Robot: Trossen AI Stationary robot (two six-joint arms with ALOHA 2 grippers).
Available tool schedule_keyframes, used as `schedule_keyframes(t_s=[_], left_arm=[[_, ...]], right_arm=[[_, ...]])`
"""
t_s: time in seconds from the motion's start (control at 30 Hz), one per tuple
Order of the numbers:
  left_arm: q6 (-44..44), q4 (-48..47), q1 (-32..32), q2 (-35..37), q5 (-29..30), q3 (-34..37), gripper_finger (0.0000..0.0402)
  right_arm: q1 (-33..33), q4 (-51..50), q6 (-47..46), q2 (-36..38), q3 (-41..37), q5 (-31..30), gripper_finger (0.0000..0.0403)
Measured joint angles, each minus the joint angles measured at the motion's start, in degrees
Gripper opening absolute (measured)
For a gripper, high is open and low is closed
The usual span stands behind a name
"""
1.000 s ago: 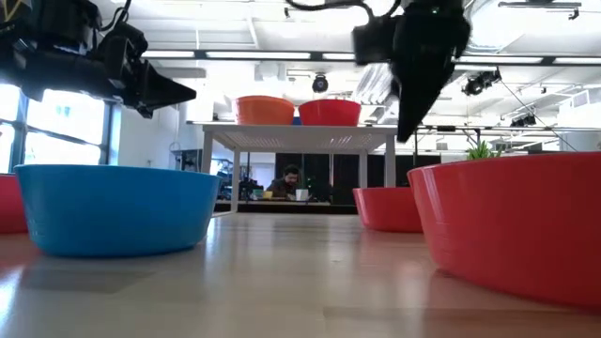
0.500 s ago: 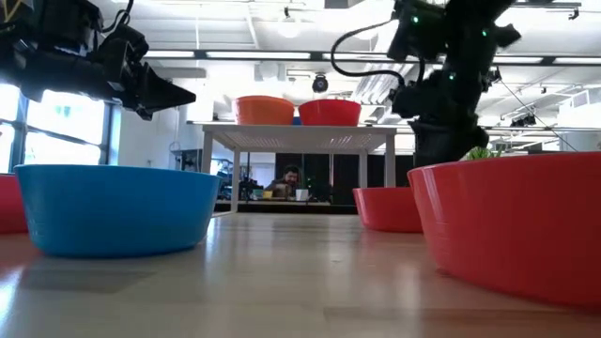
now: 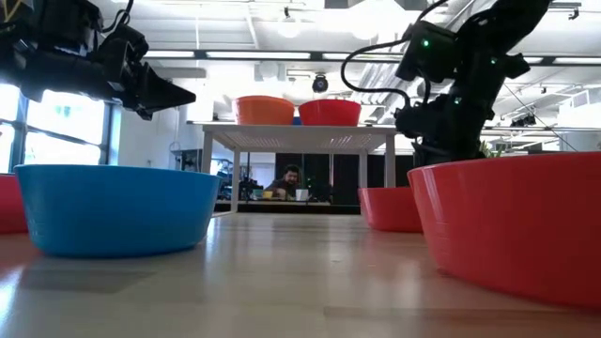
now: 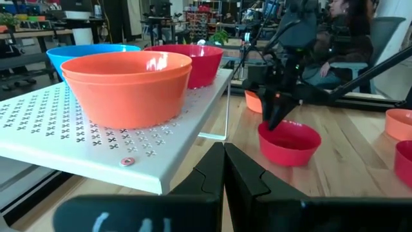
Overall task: Pick & Place Mini bowls
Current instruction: Stack the red bowl on the red bowl on the shelf
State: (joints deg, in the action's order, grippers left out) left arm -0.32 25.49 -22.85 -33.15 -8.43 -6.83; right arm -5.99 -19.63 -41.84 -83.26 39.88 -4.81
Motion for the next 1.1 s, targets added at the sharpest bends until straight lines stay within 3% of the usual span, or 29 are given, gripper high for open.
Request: schedule_keyframes(t_s=[0.13, 0.4, 0.53, 0.73, 0.9, 1.1], left_arm=[[0.00, 0.00, 0.00, 0.00, 0.00, 0.00, 0.0001], [0.00, -0.11, 0.00, 0.00, 0.02, 0.00, 0.0001], [0.00, -0.11, 0.00, 0.00, 0.02, 0.00, 0.0001], [-0.02, -0.03, 0.00, 0.00, 0.02, 0.00, 0.0001], [-0.02, 0.02, 0.00, 0.00, 0.04, 0.00, 0.0001], [-0.17, -0.34, 0.00, 0.01, 0.04, 0.00, 0.0001]], right_arm=[[0.01, 1.30, 1.24, 0.07, 0.03, 2.89, 0.0006], [-0.06, -4.28, 3.50, 2.35, 9.52, 9.10, 0.0004], [-2.42, -12.86, 5.57, 3.04, 21.57, 10.32, 0.0010], [-9.62, -31.90, 15.27, -1.03, 46.52, 5.35, 0.0003], [-18.61, -42.53, 24.25, -9.55, 64.99, 3.71, 0.0004], [-25.86, -48.87, 30.47, -21.33, 77.93, 8.69, 0.0004]])
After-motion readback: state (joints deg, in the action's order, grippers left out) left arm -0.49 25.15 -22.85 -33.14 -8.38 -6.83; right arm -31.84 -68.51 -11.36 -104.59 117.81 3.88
